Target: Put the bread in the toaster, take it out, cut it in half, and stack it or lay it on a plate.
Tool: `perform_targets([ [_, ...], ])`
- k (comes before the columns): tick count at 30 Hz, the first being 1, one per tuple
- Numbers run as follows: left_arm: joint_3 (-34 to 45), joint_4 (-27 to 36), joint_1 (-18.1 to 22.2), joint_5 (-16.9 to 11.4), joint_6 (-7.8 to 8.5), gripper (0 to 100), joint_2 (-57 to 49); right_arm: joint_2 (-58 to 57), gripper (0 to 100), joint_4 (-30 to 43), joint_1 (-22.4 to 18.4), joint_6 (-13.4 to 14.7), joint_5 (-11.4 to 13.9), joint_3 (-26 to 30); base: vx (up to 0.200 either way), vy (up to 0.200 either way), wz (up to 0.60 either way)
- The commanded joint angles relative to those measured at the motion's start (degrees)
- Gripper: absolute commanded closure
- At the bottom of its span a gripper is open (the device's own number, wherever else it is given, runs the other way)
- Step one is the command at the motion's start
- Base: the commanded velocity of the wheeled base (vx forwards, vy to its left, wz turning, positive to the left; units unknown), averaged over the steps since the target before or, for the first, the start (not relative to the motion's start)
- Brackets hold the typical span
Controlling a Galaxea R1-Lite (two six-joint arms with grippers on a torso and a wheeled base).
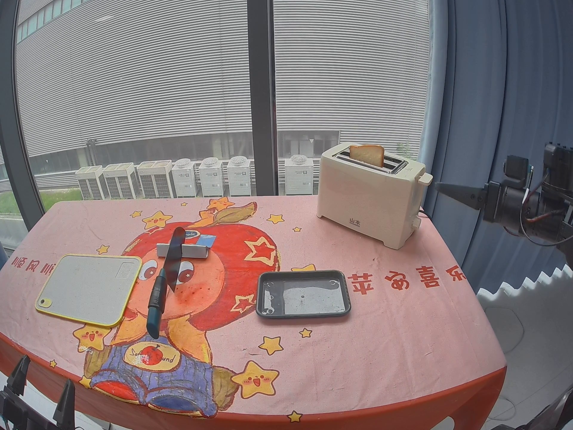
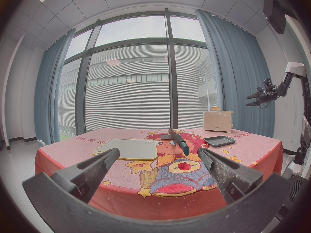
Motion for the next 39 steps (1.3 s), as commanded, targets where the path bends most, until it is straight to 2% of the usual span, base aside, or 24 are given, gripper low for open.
perform_targets([
  [1, 1.01, -0.02, -0.06, 0.07, 0.0, 0, -0.93, -4.75, 0, -0.29, 0.97, 1.51, 0.19, 5.37, 0.0, 0.0, 0.0],
  [6, 1.01, -0.02, -0.06, -0.02, 0.0, 0, -0.93, -4.22, 0, -0.81, 0.97, 1.77, 0.36, 7.13, 0.0, 0.0, 0.0],
  [9, 1.01, -0.02, 0.02, -0.02, 0.0, 0, -0.93, -3.69, 0, -0.99, 0.97, 3.27, 0.45, 6.95, 0.0, 0.0, 0.0],
  [10, 1.01, -0.02, 0.02, -0.02, 0.0, 0, -0.93, -3.17, 100, -1.08, 1.06, 3.71, 0.45, 6.69, 0.0, 0.0, 0.0],
  [23, 1.01, -0.02, 0.02, -0.02, 0.0, 0, -0.93, 5.97, 100, -1.17, 0.62, 4.06, 0.54, 1.24, 0.0, 0.0, 0.0],
  [33, 1.01, -0.02, 0.02, -0.02, 0.0, 0, -0.93, 14.76, 100, -1.17, -1.49, 4.15, 0.45, -4.48, 0.0, 0.0, 0.0],
  [39, 1.01, -0.02, 0.02, -0.02, 0.0, 0, -0.93, 16.26, 100, -3.36, -3.68, 4.5, 0.89, -4.65, 0.0, 0.0, 0.0],
])
